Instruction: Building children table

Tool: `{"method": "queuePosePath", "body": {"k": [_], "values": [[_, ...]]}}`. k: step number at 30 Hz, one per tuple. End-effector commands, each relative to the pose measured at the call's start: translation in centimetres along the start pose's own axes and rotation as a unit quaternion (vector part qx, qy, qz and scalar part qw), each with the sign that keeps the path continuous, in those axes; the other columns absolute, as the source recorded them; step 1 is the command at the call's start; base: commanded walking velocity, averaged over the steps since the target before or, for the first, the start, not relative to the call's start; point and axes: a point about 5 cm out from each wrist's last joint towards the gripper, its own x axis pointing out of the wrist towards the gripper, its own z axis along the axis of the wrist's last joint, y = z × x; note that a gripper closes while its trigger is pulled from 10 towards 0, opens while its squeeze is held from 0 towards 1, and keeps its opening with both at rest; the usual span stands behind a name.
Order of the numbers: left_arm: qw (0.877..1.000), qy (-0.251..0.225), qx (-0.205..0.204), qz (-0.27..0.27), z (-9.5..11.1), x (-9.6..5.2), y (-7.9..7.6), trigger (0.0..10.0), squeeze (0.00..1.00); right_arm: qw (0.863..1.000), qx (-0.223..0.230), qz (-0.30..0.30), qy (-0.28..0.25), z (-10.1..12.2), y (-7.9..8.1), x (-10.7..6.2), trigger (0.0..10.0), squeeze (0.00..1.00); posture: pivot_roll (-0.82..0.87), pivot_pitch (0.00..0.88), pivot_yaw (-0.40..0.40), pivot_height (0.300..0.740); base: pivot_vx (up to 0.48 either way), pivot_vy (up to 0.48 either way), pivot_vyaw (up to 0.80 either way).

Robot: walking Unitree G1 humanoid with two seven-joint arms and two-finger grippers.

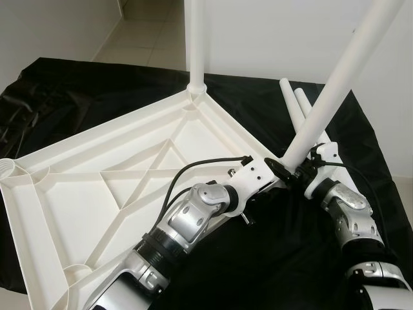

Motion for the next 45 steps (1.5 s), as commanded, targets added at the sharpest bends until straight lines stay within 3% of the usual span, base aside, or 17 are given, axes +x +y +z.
{"method": "queuePosePath", "body": {"k": [1,7,8,11,18,20,21,22,25,30,34,38,40,41,45], "values": [[0.997,0.046,-0.026,-0.049,-2.3,0.7,-1.7,10.0,0.0,1.0,0.017,0.009,-0.002,-0.3,1.2,0.7,10.0,0.0,-0.05,0.106,-0.003,0.74,0.0,0.0,0.0],[0.997,0.047,-0.027,-0.051,-2.4,0.7,-1.9,10.0,0.0,0.999,0.038,-0.01,-0.038,0.5,3.9,1.1,10.0,0.0,-0.05,0.105,-0.01,0.74,0.0,0.0,0.0],[0.997,0.048,-0.027,-0.051,-2.4,0.6,-1.9,10.0,0.0,0.998,0.044,-0.004,-0.043,0.6,5.4,1.1,10.0,0.0,-0.05,0.105,-0.011,0.74,0.0,0.0,0.0],[0.997,0.049,-0.027,-0.051,-2.4,0.6,-1.9,10.0,0.0,0.998,0.049,-0.013,-0.039,0.6,5.8,1.1,10.0,0.0,-0.04,0.103,-0.01,0.74,0.0,0.0,0.0],[0.997,0.052,-0.025,-0.059,-2.5,0.6,-2.2,10.0,0.0,0.988,0.049,-0.14,-0.042,1.8,7.1,1.8,10.0,0.0,-0.05,0.094,-0.009,0.74,0.0,0.0,0.0],[0.997,0.052,-0.025,-0.059,-2.5,0.6,-2.2,10.0,0.0,0.988,0.049,-0.14,-0.042,1.8,7.1,1.8,10.0,0.0,-0.05,0.094,-0.009,0.74,0.0,0.0,0.0],[0.996,0.052,-0.024,-0.062,-2.5,0.7,-2.3,10.0,0.0,0.976,0.056,-0.206,-0.036,1.8,7.3,2.1,10.0,0.0,-0.06,0.089,-0.011,0.74,0.0,0.0,0.0],[0.996,0.052,-0.024,-0.062,-2.5,0.7,-2.3,10.0,0.0,0.976,0.056,-0.206,-0.036,1.8,7.3,2.1,10.0,0.0,-0.06,0.089,-0.011,0.74,0.0,0.0,0.0],[0.996,0.053,-0.023,-0.065,-2.5,0.7,-2.4,10.0,0.0,0.956,0.065,-0.286,-0.017,1.5,7.5,2.1,10.0,0.0,-0.05,0.085,-0.014,0.74,0.0,0.0,0.0],[0.996,0.054,-0.024,-0.066,-2.6,0.7,-2.4,10.0,0.0,0.933,0.047,-0.357,0.024,0.9,7.7,2.2,10.0,0.0,-0.05,0.081,-0.015,0.74,0.0,0.0,0.0],[0.996,0.056,-0.023,-0.066,-2.6,0.6,-2.5,10.0,0.0,0.926,0.037,-0.375,0.032,0.9,7.6,2.2,10.0,0.0,-0.05,0.077,-0.014,0.74,0.0,0.0,0.0],[0.996,0.058,-0.023,-0.067,-2.7,0.6,-2.5,10.0,0.0,0.93,0.057,-0.361,0.022,0.8,7.7,2.0,10.0,0.0,-0.05,0.073,-0.015,0.74,0.0,0.0,0.0],[0.996,0.058,-0.023,-0.067,-2.7,0.6,-2.5,10.0,0.0,0.936,0.067,-0.345,0.016,0.9,7.9,2.0,10.0,0.0,-0.05,0.073,-0.015,0.74,0.0,0.0,0.0],[0.996,0.058,-0.024,-0.067,-2.7,0.6,-2.5,10.0,0.0,0.946,0.072,-0.316,0.009,1.1,8.0,1.9,10.0,0.0,-0.05,0.073,-0.015,0.74,0.0,0.0,0.0],[0.996,0.058,-0.023,-0.068,-2.6,0.7,-2.5,10.0,0.0,0.952,0.069,-0.299,0.004,1.1,7.9,1.7,10.0,0.0,-0.05,0.073,-0.015,0.74,0.0,0.0,0.0]]}}
